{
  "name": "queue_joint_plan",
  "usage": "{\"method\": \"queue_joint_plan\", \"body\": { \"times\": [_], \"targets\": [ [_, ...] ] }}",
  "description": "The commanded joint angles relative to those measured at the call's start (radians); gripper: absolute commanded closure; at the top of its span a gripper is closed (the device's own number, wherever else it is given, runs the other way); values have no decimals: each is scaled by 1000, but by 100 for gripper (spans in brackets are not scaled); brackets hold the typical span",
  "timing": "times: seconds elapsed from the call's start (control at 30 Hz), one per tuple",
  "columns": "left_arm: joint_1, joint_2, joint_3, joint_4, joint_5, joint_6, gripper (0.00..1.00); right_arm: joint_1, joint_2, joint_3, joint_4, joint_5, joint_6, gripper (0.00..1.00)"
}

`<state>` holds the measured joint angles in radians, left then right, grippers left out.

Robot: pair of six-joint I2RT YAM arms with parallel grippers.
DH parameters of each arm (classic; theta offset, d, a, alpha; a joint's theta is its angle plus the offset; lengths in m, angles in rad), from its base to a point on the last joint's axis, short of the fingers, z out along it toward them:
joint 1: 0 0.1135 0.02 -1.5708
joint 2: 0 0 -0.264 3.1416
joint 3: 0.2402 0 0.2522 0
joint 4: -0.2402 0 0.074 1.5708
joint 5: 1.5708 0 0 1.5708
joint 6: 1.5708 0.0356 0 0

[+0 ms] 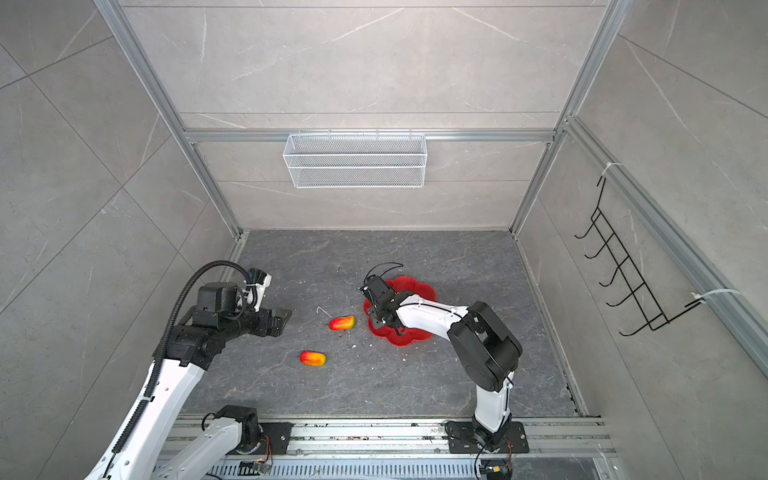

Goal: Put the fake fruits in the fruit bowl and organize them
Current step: 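Place the black avocado into the red bowl beside the yellow fruits, then grasp the red-orange mango nearer the bowl with the right gripper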

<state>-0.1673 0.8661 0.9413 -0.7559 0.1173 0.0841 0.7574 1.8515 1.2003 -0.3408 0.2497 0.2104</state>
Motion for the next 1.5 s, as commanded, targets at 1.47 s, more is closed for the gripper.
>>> {"method": "queue_joint_plan", "body": {
  "times": [1.47],
  "targets": [
    [6, 13, 21, 6, 23, 13, 0, 109, 270, 326, -3, -354, -323, 25]
  ]
}}
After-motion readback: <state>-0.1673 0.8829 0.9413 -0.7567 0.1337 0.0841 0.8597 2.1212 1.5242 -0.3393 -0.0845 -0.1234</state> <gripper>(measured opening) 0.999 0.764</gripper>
